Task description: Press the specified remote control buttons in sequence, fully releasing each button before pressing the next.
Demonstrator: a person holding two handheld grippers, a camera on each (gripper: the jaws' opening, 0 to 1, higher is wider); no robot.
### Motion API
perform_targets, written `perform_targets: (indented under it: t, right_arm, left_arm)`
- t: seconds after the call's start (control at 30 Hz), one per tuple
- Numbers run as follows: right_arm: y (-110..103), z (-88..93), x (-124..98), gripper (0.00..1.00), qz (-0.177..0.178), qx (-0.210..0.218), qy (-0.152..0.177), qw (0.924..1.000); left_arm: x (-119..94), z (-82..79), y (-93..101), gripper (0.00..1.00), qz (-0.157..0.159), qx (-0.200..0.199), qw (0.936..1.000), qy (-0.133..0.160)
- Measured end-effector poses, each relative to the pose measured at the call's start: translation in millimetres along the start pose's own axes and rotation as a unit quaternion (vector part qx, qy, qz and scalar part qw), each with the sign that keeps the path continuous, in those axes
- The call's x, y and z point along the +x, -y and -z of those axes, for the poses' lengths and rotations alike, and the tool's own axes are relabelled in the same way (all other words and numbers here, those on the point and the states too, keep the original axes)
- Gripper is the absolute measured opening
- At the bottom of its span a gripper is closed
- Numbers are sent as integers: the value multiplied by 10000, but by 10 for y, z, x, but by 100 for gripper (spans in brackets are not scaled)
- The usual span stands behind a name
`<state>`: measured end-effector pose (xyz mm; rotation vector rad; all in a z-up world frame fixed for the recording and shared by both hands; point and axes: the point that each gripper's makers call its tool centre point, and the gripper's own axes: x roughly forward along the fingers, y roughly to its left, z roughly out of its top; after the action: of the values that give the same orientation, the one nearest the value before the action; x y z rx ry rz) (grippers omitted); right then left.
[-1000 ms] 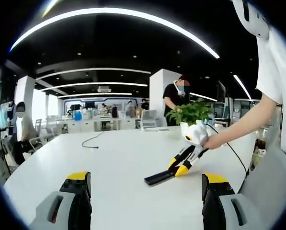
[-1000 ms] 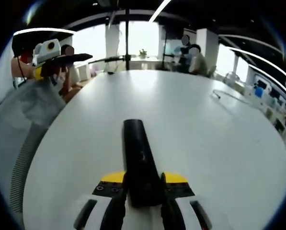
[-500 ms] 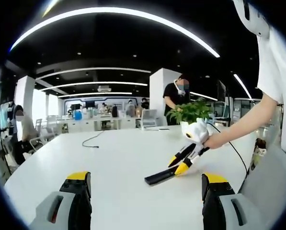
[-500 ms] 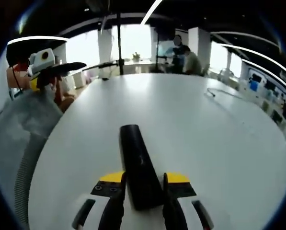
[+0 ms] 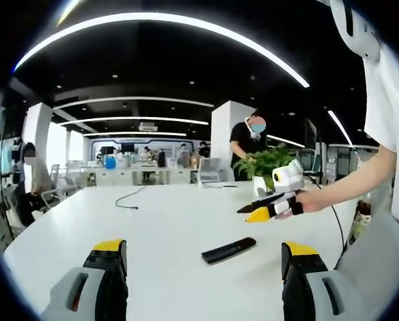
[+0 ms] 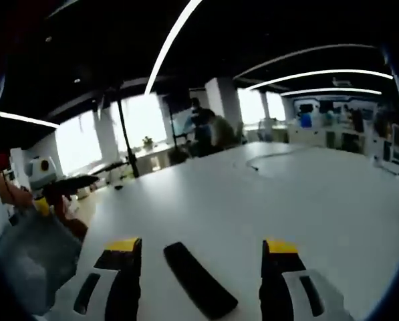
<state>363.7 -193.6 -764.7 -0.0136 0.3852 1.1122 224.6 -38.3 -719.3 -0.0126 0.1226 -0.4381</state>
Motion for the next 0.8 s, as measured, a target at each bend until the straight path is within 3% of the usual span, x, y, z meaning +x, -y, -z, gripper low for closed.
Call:
perform_targets:
  t: [0.13, 0.3, 0.4, 0.6, 0.8]
  right_arm:
    - [-65, -149, -127, 85, 196, 110, 289, 9993]
    - [-120, -252, -226, 85, 291, 96, 474, 9984]
    - [-126, -327, -268, 93, 416, -16, 568, 9975]
    - [-205, -289, -297, 99, 429, -251, 413, 9979]
    - [-332, -198, -310, 99, 346, -540, 101, 9979]
  left_arm:
    - [0, 4, 2, 100, 0, 53, 10000, -11]
    - [-2, -19, 7, 100, 28, -30, 10000, 54]
    - [0, -18, 17, 100, 52, -9, 10000, 51]
    - [1, -24, 15, 100, 50, -12, 10000, 66]
    - [-1, -28, 4, 100, 31, -16, 10000, 82]
